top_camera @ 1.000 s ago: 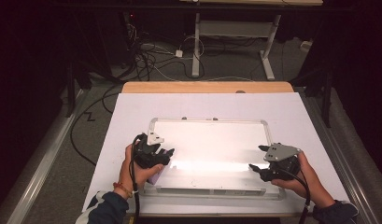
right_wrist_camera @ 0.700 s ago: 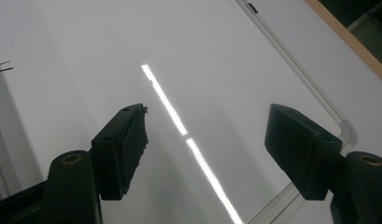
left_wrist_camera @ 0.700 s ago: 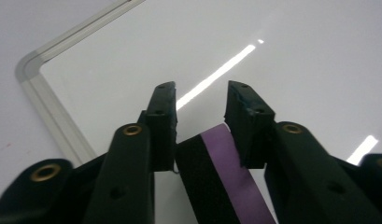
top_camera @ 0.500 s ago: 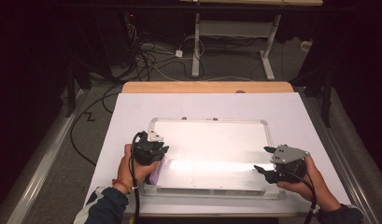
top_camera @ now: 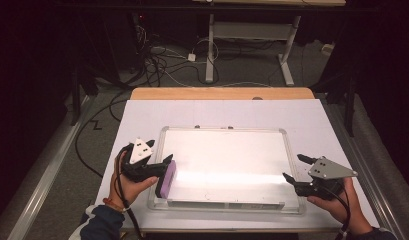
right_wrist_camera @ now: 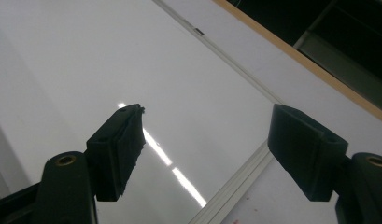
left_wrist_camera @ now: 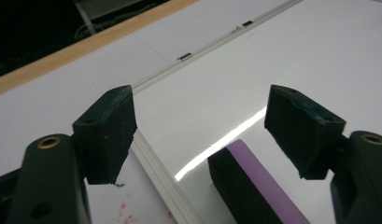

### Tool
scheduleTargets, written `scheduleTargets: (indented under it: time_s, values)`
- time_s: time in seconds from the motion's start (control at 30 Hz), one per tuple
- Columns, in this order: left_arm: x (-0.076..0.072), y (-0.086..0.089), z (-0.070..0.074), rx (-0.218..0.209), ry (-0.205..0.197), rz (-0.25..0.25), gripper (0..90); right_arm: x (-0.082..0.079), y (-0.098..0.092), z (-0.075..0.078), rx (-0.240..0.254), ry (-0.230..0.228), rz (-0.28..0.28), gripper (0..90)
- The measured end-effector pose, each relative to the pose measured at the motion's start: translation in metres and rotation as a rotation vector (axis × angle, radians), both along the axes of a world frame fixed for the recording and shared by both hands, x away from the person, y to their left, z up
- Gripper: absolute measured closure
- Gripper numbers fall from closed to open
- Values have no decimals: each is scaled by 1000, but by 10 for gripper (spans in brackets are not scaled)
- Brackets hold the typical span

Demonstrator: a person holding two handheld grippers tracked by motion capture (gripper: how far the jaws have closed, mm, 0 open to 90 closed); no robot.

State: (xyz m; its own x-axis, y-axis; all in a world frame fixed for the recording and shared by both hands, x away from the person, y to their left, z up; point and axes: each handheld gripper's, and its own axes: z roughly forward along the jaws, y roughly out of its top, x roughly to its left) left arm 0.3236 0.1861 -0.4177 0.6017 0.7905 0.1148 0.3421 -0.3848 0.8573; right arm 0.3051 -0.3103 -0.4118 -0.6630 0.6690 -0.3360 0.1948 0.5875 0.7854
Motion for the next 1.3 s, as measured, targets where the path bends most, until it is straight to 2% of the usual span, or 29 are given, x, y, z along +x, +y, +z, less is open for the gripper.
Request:
scheduleTargets:
  time_s: [0.1,0.13,0.2,0.3,0.33,0.4,0.43,0.53,0.67,0.77,0.8,0.9,1.03,1.3]
  values:
    - [-12,10,-5,18,-55,-7,212,-4,-6,-1,44,-27,-25,264]
    - [-17,15,-7,15,-66,-19,212,-5,-8,-2,52,-38,-31,252]
    - [-24,22,-10,14,-86,-9,212,-9,-12,-6,69,-59,-53,236]
    - [-34,33,-16,24,-107,2,204,-11,-15,-10,82,-62,-73,212]
    - [-37,36,-19,32,-106,7,204,-12,-16,-11,82,-67,-71,214]
    - [-42,40,-28,90,-94,33,204,-13,-15,-13,64,-71,-78,216]
    - [-44,42,-31,92,-89,33,204,-13,-15,-13,64,-66,-81,217]
    - [-47,48,-37,80,-62,31,204,-12,-13,-11,75,-73,-82,220]
    - [-47,51,-39,75,-58,29,203,-10,-10,-8,92,-75,-80,224]
    - [-47,51,-39,56,-47,23,203,-9,-9,-11,77,-75,-72,222]
    - [-47,50,-39,65,-49,19,203,-9,-9,-12,67,-76,-69,221]
    - [-49,48,-39,80,-53,17,199,-11,-10,-11,79,-79,-78,221]
    - [-50,47,-38,74,-57,19,179,-12,-10,-9,87,-98,-78,221]
    - [-49,46,-40,74,-49,10,179,-9,-8,-11,72,-92,-80,221]
